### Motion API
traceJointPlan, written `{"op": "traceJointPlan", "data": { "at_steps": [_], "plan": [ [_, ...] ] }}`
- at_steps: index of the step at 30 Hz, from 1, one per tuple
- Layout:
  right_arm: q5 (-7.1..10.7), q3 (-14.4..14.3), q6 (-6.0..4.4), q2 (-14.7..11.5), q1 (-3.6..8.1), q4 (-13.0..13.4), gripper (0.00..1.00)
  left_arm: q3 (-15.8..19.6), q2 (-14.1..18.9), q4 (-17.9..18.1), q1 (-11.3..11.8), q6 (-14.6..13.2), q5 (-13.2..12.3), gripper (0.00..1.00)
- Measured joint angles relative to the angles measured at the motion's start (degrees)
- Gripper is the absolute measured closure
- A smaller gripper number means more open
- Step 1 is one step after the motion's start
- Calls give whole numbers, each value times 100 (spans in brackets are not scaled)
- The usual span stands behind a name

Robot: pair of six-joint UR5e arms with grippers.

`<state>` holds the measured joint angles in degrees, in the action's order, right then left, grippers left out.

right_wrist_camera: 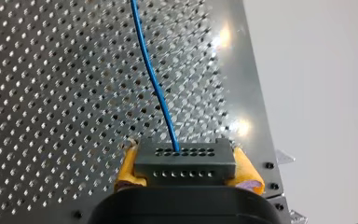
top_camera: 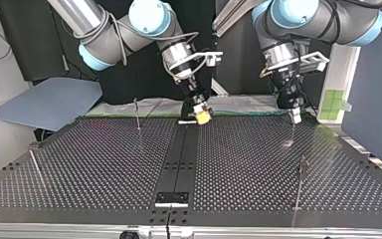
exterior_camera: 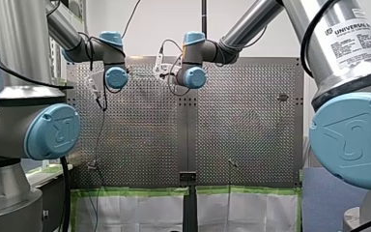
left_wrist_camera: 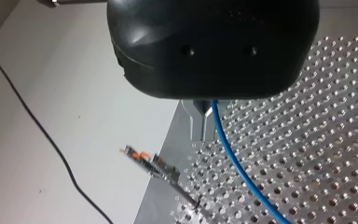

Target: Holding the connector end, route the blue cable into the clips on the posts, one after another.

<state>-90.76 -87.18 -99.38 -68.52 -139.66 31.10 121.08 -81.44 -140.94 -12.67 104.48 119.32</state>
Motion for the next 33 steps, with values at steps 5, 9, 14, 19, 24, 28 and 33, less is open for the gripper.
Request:
{"op": "traceJointPlan", "data": {
  "at_steps": [5, 9, 14, 19, 24, 28, 33],
  "plan": [
    [72, 177, -35, 7, -14, -153, 100, -44, 0, -52, 264, 108, -254, 100],
    [86, 322, -38, 7, -25, -254, 100, -153, 2, -100, 481, 136, -470, 100],
    [99, 525, -46, 15, -43, -371, 100, -344, 7, -233, 765, 166, -755, 100],
    [102, 662, -55, 19, -55, -413, 100, -457, 23, -257, 1011, 249, -999, 100],
    [123, 760, -69, 48, -67, -429, 100, -648, 24, -264, 1232, 330, -1250, 100],
    [154, 890, -81, 94, -83, -483, 100, -827, 11, -360, 1308, 364, -1396, 100],
    [162, 1024, -136, 117, -82, -524, 100, -1095, 26, -512, 1381, 376, -1591, 100]
  ]
}}
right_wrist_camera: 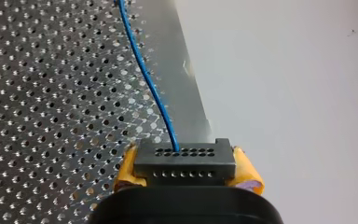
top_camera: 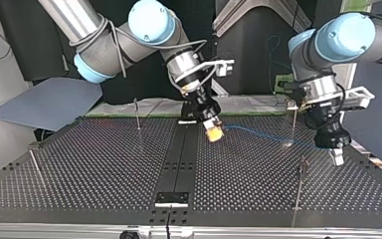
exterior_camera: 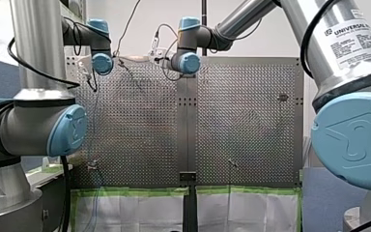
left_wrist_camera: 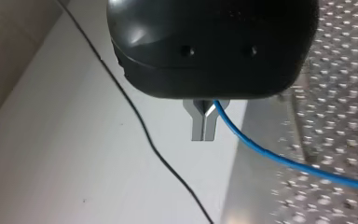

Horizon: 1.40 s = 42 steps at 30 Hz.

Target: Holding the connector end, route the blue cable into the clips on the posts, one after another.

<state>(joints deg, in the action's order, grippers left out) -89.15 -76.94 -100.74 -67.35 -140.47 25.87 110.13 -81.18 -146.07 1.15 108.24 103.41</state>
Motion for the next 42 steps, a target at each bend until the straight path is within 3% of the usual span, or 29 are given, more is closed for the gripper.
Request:
{"op": "traceJointPlan", "data": {
  "at_steps": [9, 19, 30, 42],
  "plan": [
    [5, 158, -79, 9, 14, -41, 100, -166, -96, -68, 100, 3, -226, 100],
    [6, 196, -145, 19, 40, -120, 100, -169, -311, -39, 125, -8, -239, 100],
    [7, 186, -116, 181, 59, -207, 100, -169, -424, 129, 178, 35, -322, 100],
    [7, 198, -91, 243, 66, -182, 100, -169, -768, 343, 196, 91, -530, 100]
  ]
}}
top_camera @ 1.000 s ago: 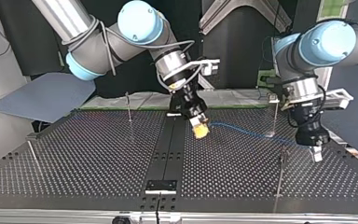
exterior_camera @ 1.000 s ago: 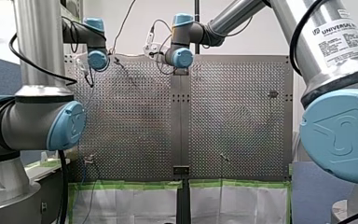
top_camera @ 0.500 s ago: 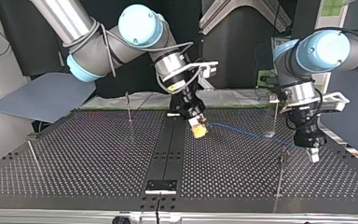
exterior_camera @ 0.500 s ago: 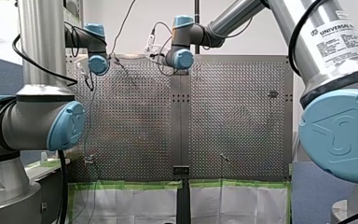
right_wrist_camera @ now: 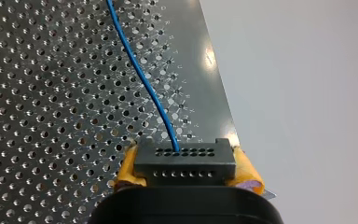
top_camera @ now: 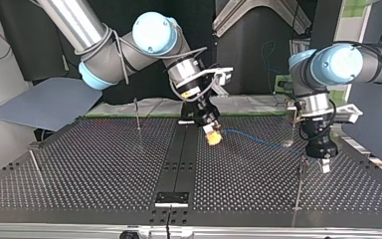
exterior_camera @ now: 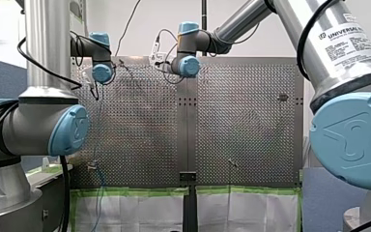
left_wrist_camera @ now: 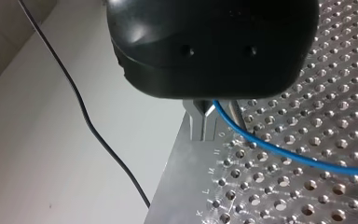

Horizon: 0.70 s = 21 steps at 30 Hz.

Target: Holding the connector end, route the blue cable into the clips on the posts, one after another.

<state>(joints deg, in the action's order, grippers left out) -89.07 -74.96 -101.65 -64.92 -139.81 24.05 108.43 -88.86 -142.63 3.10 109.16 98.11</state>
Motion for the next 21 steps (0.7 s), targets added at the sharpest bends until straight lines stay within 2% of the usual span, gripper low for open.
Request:
{"op": "traceJointPlan", "data": {
  "at_steps": [5, 12, 21],
  "plan": [
    [15, 4, 1, 1, 28, 36, 100, 0, -9, 82, 20, 29, -43, 100],
    [114, 26, 52, 1, 30, 47, 100, 0, 33, 75, 44, 28, 37, 100],
    [132, 75, 80, -1, 32, 47, 100, 0, 333, 1, 48, 31, 120, 100]
  ]
}}
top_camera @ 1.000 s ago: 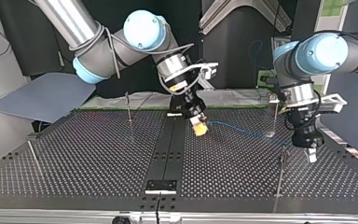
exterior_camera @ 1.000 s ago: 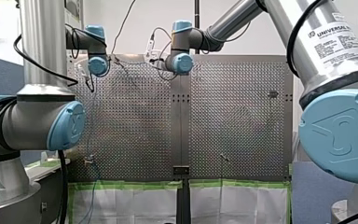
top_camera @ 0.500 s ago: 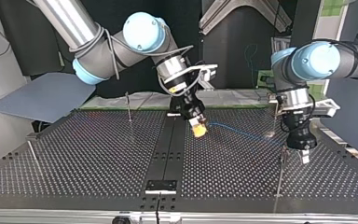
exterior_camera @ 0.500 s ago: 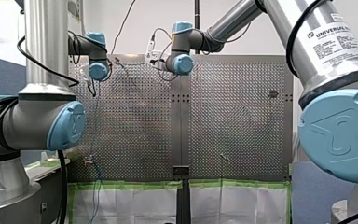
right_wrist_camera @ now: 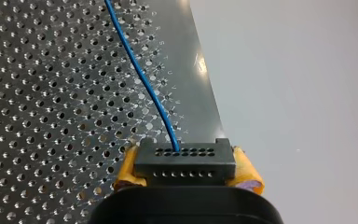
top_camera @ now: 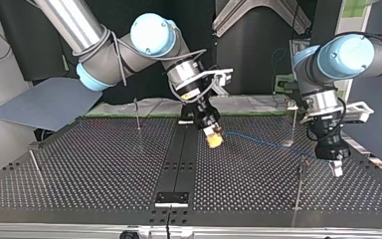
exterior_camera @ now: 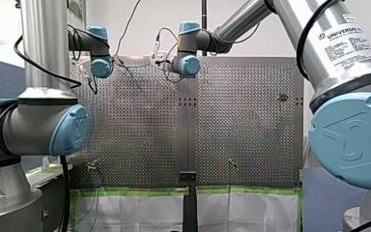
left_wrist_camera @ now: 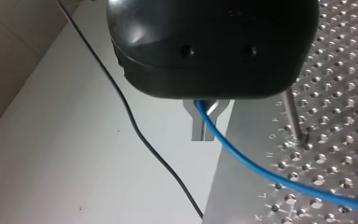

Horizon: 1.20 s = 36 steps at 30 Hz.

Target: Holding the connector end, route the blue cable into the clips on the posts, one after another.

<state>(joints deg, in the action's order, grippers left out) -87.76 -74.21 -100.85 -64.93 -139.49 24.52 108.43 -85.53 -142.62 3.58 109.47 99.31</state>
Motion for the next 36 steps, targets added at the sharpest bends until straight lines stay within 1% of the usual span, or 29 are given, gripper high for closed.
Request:
{"op": "traceJointPlan", "data": {
  "at_steps": [10, 14, 17, 19, 23, 28, 36],
  "plan": [
    [12, 80, -3, -3, 6, -29, 100, 0, 26, -89, 0, 4, -20, 100],
    [12, 118, 43, -33, -36, -80, 100, 0, 25, -149, -1, -3, -22, 100],
    [12, 126, 58, -51, -56, -117, 100, 0, 14, -227, -27, -26, -19, 100],
    [12, 128, 61, -58, -63, -146, 100, 0, 5, -311, -54, -72, -19, 100],
    [12, 129, 63, -77, -76, -246, 100, 0, 0, -514, -122, -246, -8, 100],
    [-9, 130, 65, -90, -81, -396, 100, 0, 4, -780, -203, -438, 91, 100],
    [-102, 130, 61, -144, -49, -565, 100, 0, 31, -1163, -338, -494, 297, 100]
  ]
}}
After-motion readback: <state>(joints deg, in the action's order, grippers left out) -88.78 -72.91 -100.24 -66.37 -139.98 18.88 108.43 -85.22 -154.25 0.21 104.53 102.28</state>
